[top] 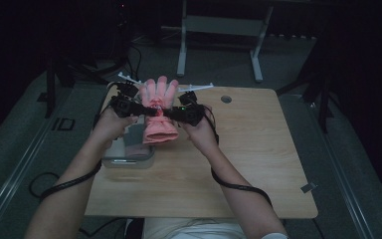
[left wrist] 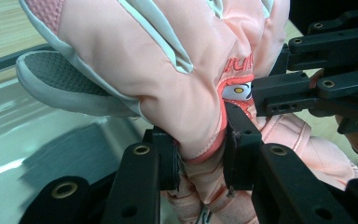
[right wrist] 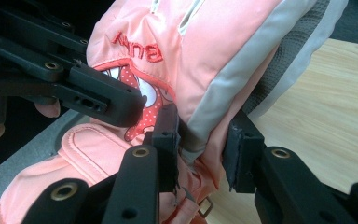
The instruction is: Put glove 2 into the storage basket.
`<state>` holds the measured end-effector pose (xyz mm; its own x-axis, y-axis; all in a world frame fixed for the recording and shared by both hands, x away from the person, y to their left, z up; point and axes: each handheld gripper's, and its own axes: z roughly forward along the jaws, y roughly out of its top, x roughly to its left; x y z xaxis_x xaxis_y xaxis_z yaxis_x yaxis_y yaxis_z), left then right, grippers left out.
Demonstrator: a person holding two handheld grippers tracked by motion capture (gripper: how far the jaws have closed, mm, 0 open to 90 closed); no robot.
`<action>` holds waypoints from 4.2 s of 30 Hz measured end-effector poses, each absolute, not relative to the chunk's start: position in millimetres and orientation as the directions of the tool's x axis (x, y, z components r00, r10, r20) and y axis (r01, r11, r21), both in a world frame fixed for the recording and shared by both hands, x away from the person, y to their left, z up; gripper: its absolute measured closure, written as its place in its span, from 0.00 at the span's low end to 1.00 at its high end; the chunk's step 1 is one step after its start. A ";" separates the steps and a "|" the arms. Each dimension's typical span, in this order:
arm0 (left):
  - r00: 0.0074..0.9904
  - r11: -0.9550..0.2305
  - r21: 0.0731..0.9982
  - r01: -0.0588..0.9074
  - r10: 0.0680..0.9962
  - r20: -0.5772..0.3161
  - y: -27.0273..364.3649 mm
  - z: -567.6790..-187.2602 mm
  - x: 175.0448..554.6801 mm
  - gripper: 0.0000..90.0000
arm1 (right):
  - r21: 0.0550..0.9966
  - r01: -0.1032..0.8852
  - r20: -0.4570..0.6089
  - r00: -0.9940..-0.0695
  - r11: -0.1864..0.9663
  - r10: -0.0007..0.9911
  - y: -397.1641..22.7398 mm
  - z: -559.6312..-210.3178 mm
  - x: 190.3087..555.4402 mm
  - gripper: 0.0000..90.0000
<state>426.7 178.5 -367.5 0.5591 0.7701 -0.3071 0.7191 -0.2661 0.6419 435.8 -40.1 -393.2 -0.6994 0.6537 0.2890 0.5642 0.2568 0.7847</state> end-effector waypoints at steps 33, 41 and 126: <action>0.419 -0.202 0.517 0.832 0.839 -0.347 255.3 -436.0 443.8 0.77 | 0.724 0.615 0.314 -0.698 0.313 0.644 50.9 -462.1 458.4 0.77; 0.399 -0.186 0.480 0.857 0.830 -0.391 258.1 -459.8 443.1 0.77 | 0.681 0.636 0.301 -0.695 0.363 0.653 53.0 -481.3 457.6 0.77; 0.600 -0.370 0.802 0.469 0.799 0.018 150.1 -406.4 381.5 0.03 | 0.834 0.457 0.227 -0.795 0.310 0.563 -70.4 -448.5 442.6 0.21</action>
<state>381.5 150.1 -406.4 0.6005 0.7994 0.0175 0.4692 -0.3701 0.8018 442.6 -70.4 -448.5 -0.7947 0.5630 0.2268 0.4572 0.3095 0.8337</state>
